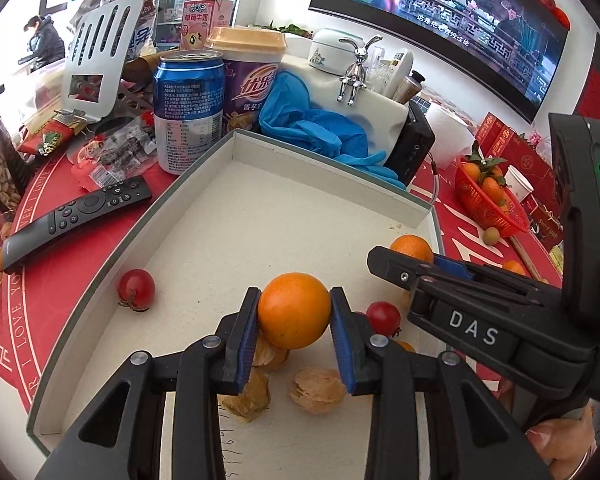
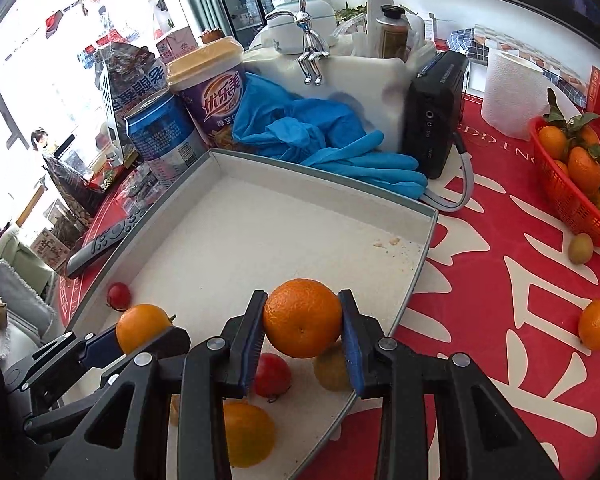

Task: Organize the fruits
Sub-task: 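Open the left tool to drop its orange while the right tool releases its orange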

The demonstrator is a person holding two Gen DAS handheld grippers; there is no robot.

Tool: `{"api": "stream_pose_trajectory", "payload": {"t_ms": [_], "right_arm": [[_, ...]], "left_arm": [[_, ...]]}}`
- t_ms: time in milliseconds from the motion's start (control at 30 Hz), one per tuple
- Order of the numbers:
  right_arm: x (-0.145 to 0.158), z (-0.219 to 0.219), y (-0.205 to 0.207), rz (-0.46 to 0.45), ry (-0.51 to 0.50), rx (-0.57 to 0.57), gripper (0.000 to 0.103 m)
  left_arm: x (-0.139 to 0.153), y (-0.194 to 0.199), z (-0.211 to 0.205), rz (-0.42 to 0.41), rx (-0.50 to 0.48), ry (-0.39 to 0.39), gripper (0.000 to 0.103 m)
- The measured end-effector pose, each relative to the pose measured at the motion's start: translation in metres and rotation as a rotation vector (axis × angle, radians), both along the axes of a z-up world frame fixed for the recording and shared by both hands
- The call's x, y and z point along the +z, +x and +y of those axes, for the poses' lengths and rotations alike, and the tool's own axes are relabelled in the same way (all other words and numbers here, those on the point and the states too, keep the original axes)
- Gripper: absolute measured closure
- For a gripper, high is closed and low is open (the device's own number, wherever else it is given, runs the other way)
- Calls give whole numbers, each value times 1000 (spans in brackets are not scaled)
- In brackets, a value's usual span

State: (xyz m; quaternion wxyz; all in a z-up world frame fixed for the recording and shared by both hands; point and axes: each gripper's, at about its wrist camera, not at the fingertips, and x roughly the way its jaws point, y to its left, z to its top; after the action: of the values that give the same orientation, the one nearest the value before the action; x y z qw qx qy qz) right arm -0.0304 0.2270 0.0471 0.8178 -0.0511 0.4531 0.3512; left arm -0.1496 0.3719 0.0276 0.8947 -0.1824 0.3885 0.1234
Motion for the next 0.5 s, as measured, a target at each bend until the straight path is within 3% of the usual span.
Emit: {"api": "stream_pose_trajectory", "payload": {"t_ms": [267, 333, 400, 433, 500], "right_arm": [[7, 2, 1, 12, 36, 5, 66], [8, 4, 1, 20, 45, 11, 63], [11, 4, 0, 24, 61, 6, 42], [14, 3, 0, 16, 71, 1, 32], [21, 0, -3, 2, 94, 6, 31]], "left_arm": [[0, 0, 2, 7, 26, 10, 62], [0, -1, 4, 11, 39, 4, 38], [3, -4, 5, -11, 55, 11, 22], [5, -5, 4, -23, 63, 22, 21], [7, -7, 3, -23, 74, 49, 18]]}}
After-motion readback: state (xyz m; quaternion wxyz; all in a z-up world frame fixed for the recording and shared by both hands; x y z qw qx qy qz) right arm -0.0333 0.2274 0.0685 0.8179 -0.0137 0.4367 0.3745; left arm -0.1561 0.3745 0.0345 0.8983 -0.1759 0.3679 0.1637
